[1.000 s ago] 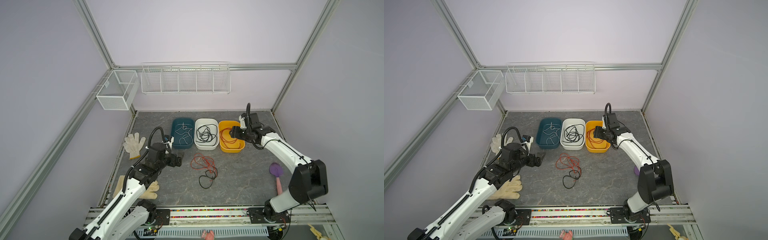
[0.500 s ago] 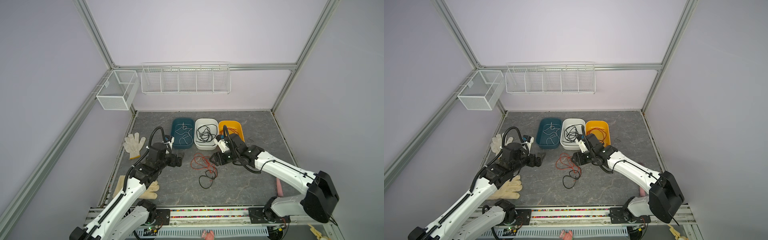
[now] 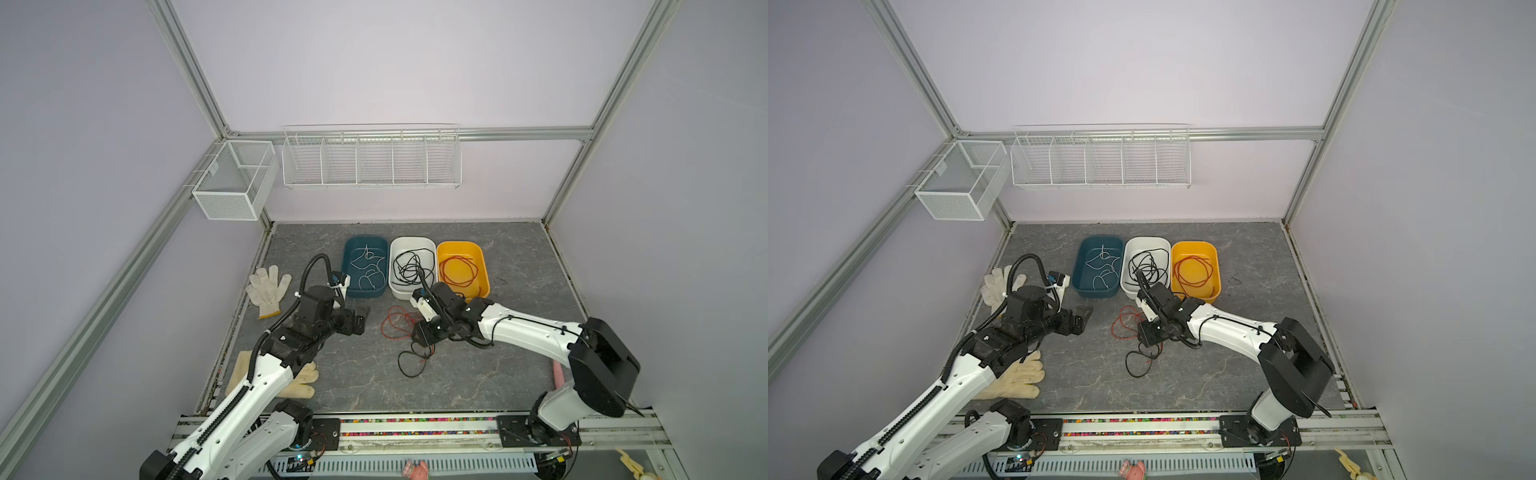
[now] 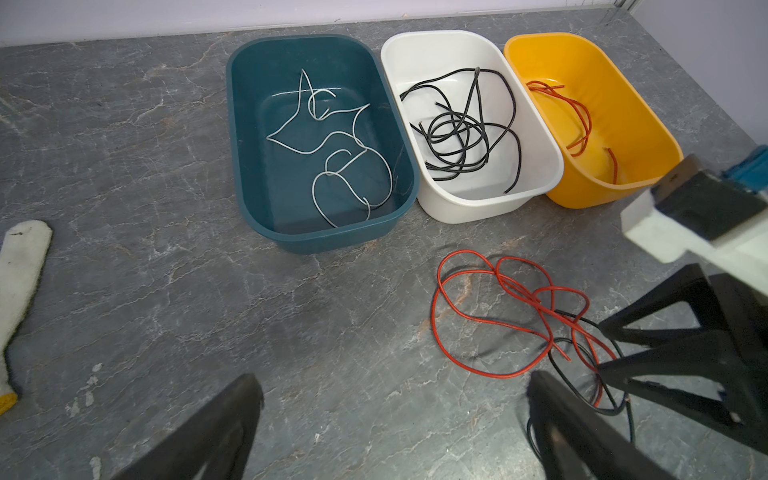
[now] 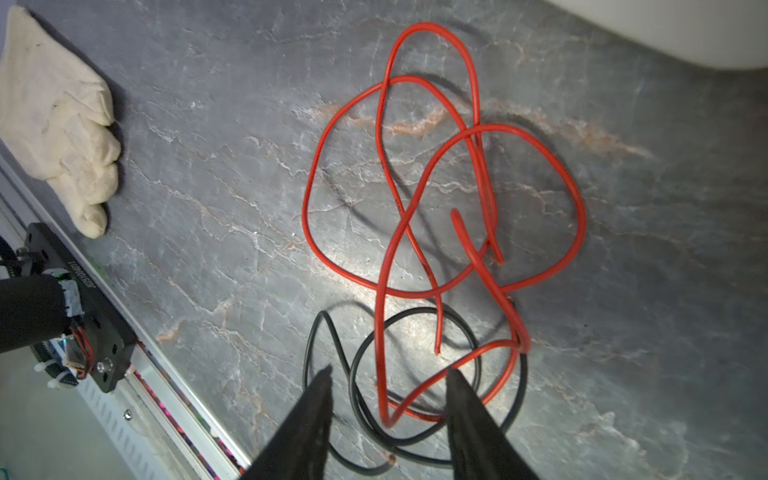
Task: Untangle the cables
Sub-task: 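Move the right gripper down to the red-and-black tangle on the table, then grasp a red cable in the tangle and lift it with the right gripper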
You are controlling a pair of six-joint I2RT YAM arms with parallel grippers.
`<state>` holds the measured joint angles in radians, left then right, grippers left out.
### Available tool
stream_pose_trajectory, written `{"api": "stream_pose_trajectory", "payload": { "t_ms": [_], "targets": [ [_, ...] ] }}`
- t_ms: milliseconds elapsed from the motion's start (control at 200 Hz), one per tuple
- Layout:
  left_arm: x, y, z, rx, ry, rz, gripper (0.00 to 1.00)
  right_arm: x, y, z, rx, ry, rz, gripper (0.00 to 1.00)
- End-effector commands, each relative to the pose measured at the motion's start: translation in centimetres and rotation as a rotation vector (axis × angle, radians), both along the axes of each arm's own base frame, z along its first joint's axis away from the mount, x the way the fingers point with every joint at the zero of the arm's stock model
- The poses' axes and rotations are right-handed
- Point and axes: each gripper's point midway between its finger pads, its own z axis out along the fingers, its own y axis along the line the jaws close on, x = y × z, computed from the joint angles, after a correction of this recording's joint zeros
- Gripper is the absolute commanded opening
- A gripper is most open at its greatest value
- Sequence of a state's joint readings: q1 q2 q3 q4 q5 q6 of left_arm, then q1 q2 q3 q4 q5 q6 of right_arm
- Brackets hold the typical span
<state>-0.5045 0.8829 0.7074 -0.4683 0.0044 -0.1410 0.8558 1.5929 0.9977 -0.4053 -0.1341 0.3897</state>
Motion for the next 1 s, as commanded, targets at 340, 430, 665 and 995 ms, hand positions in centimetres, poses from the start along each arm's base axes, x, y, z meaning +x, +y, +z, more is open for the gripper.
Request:
{"api": "stream_pose_trajectory", "payload": {
  "t_ms": [340,430,665,995],
  "targets": [
    [-0.2,-0.1,-0.4,0.019,0.013,-0.016,0.99,0.5,0.5,3.1,0.016,-0.083,0.02,0.07],
    [-0.2,-0.1,-0.4,0.02,0.014,-0.016,0.99,0.5,0.3,4.5,0.03,-0.108,0.025,0.07],
    [-0.2,-0.2,-0.6,0.021,0.02,-0.022,0.99,0.1,-0.1,8.3,0.078,-0.162,0.041,0.07],
    [-0.3,-0.5,-0.8,0.02,0.029,-0.031,0.99,-1.0,-0.6,17.0,0.225,-0.296,0.083,0.07]
  ]
}}
